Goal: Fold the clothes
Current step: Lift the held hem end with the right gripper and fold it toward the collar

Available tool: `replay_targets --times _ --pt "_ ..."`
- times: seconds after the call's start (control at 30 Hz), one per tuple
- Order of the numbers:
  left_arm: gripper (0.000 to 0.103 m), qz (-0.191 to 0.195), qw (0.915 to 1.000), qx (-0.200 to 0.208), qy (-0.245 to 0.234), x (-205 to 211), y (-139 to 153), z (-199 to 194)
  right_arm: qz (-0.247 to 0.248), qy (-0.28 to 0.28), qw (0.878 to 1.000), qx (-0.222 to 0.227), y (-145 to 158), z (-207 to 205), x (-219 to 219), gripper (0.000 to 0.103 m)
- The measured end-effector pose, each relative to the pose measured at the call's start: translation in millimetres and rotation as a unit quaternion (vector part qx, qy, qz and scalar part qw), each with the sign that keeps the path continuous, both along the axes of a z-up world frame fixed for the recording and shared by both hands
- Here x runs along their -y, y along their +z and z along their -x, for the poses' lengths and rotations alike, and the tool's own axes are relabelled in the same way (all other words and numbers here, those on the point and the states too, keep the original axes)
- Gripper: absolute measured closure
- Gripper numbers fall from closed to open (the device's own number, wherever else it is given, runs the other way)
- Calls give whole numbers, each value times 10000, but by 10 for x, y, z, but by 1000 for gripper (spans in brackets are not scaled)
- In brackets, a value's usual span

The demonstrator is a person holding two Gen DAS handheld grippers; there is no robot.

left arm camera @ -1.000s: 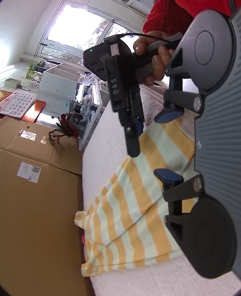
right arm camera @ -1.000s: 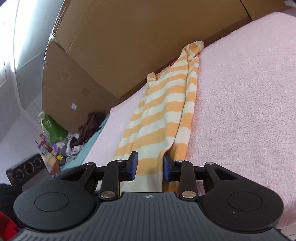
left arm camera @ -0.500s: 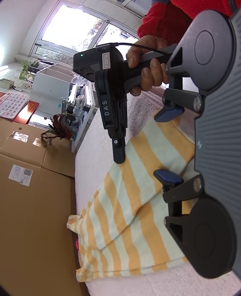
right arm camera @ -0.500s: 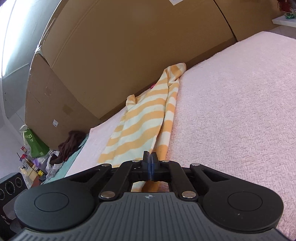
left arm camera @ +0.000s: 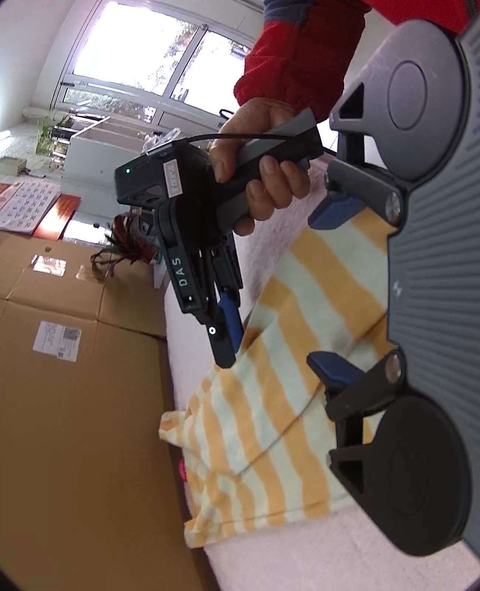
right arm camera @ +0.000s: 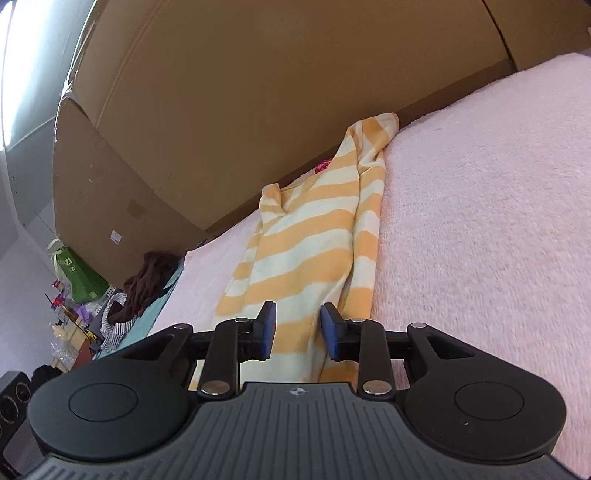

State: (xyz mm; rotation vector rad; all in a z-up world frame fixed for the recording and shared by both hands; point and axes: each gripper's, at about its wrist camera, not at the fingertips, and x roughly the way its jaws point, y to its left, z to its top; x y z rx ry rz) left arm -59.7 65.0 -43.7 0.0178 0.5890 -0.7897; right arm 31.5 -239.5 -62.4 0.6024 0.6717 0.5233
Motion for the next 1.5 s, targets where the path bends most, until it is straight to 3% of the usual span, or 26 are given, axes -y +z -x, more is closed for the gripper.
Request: replay_targets --times 0.3,0.4,0.43,0.47,0.5,0.53,0.67,0.87,0.93,1.0,1.17,1.3,1.37,1.43,1.5 --pt "30 -293 9995 50 95 141 -112 -257 -419 -243 9984 -304 -99 -631 91 75" --pt "24 -343 9993 139 69 156 -133 -223 -542 -187 9975 -401 -117 -800 99 75" --pt "22 -362 9992 117 78 155 -138 -227 -560 -165 9973 -440 -120 -862 100 77" --pt "22 -372 9992 101 91 155 -142 -232 -569 -160 9971 -484 -122 -915 101 83" --pt "21 -377 9992 102 90 156 -142 -231 -578 -186 9969 -500 -118 -950 112 96" --pt "21 -388 9991 114 86 158 -143 -225 -586 -234 9968 -496 -110 -974 130 99" --pt "21 -411 9990 157 69 164 -145 -210 -911 -319 9953 -70 -46 -906 249 99" --pt "18 -182 9998 14 10 86 -143 -274 -90 -796 9968 -39 -46 -841 210 98" --pt "18 -191 9998 41 0 92 -144 -265 -251 -827 9962 83 -23 -810 266 90" --pt "18 -171 9998 34 -5 90 -143 -266 -487 -688 9964 -4 -40 -815 308 61" --pt "18 -155 9999 28 -22 91 -139 -282 -404 -334 9986 -115 -61 -805 223 67" --pt "15 -66 10000 -23 -42 69 -146 -295 -110 -647 9975 258 20 -718 188 84" --pt "16 -63 10000 -13 -12 65 -148 -290 -196 -690 9960 532 72 -665 221 84" --pt "17 -121 9999 5 11 82 -143 -285 -366 -495 9966 544 77 -670 215 84" --pt "20 -262 9996 37 30 115 -121 -278 -157 -408 9983 379 50 -713 140 84"
